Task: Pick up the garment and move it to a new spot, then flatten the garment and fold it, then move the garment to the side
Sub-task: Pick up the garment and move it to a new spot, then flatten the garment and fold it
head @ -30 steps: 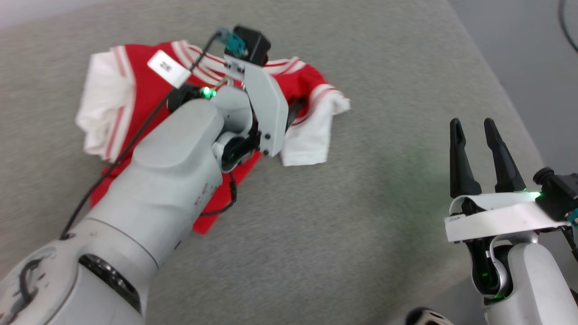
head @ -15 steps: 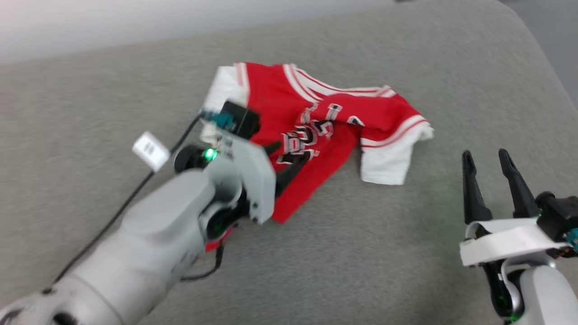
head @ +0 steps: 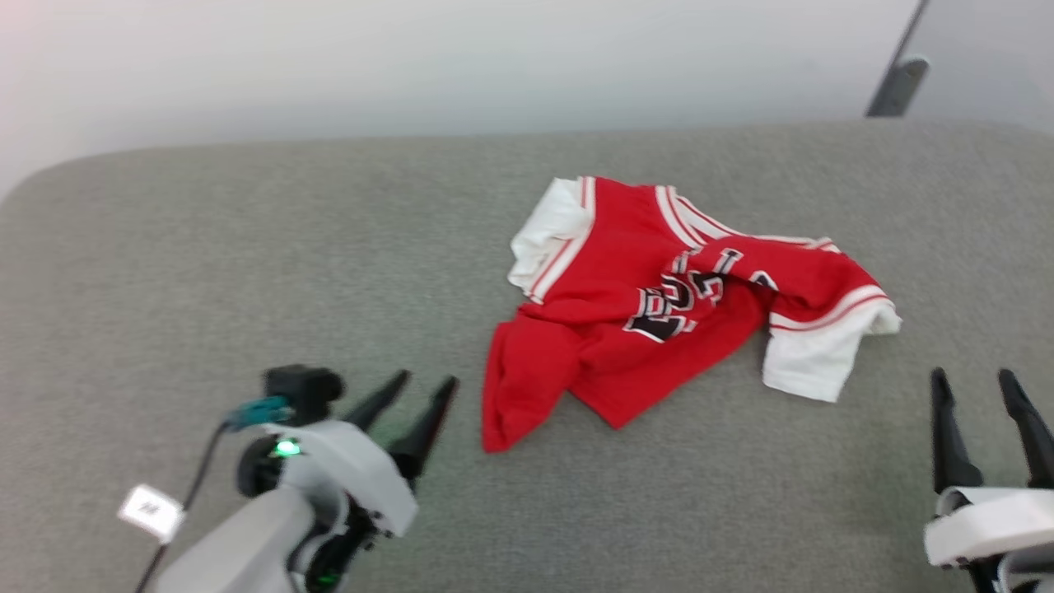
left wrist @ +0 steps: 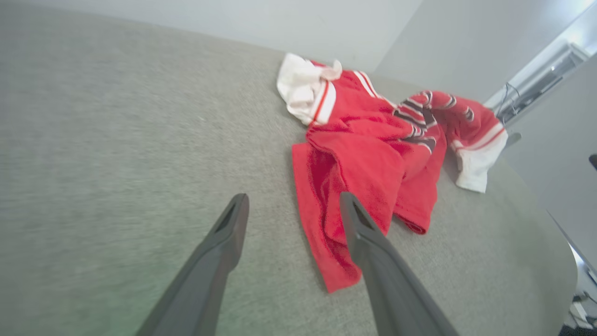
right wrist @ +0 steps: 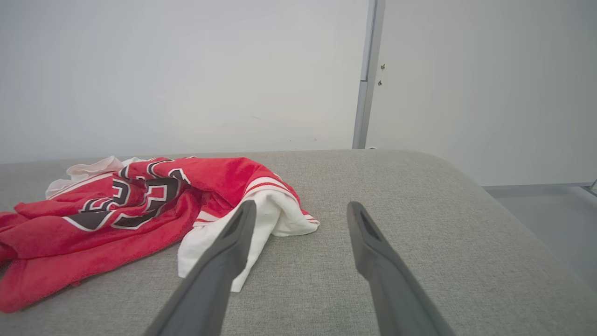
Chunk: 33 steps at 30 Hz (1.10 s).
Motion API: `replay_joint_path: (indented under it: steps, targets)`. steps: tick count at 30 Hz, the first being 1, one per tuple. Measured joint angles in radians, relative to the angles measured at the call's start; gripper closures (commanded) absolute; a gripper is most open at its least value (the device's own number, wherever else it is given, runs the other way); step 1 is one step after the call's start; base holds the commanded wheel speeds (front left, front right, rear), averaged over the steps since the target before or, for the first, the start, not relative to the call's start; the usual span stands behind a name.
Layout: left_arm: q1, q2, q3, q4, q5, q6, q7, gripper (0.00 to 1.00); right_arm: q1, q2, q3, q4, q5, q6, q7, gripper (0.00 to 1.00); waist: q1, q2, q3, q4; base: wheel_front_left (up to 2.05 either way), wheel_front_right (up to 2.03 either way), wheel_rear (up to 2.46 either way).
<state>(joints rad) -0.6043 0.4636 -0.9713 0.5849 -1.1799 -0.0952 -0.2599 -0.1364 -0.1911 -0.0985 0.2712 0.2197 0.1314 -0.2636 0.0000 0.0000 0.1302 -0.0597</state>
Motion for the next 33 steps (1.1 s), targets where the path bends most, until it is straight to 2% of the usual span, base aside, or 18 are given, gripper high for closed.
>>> replay_joint_path:
  steps: [3,5,7,12,17,21,26,33]
  targets:
    - [0.092,0.026,0.170,-0.075,0.118,0.033,-0.004,0.00,0.028,-0.010,-0.030,-0.006,0.000,0.000,0.000,0.00,0.0000,0.0000,-0.022,0.033,0.00,0.00,0.00]
    - [0.177,0.037,0.269,-0.129,0.237,0.068,-0.004,0.00,0.041,-0.014,-0.043,-0.012,0.000,0.000,0.000,0.00,0.0000,0.0000,-0.035,0.051,0.00,0.00,0.00]
    - [0.274,0.021,0.396,-0.189,0.295,0.081,-0.004,0.00,0.053,-0.019,-0.052,-0.013,0.002,0.000,0.000,0.00,0.0000,0.0001,-0.047,0.064,0.00,0.00,0.00]
    - [0.464,-0.019,0.656,-0.336,0.533,0.104,-0.004,0.00,0.079,-0.035,-0.066,-0.019,0.009,0.000,0.000,0.00,0.0000,0.0000,-0.075,0.077,0.00,0.00,0.00]
    - [0.600,-0.079,0.774,-0.438,0.741,0.078,-0.004,0.00,0.110,-0.051,-0.085,-0.023,0.015,0.000,0.000,0.00,0.0000,0.0000,-0.106,0.079,0.00,0.00,0.00]
    - [0.654,-0.131,0.843,-0.486,0.831,0.048,-0.004,0.00,0.121,-0.052,-0.092,-0.036,0.017,0.000,0.000,0.00,0.0000,0.0000,-0.124,0.078,0.00,0.00,0.00]
    - [0.685,-0.183,0.895,-0.487,0.888,0.015,-0.004,0.00,0.124,-0.038,-0.086,-0.038,0.017,0.000,0.000,0.00,0.0000,0.0000,-0.128,0.070,0.00,0.00,0.00]
    - [0.697,-0.225,0.939,-0.486,0.933,-0.013,-0.004,0.00,0.125,-0.029,-0.073,-0.038,0.015,0.000,0.000,0.00,0.0000,0.0000,-0.133,0.065,0.00,0.00,0.00]
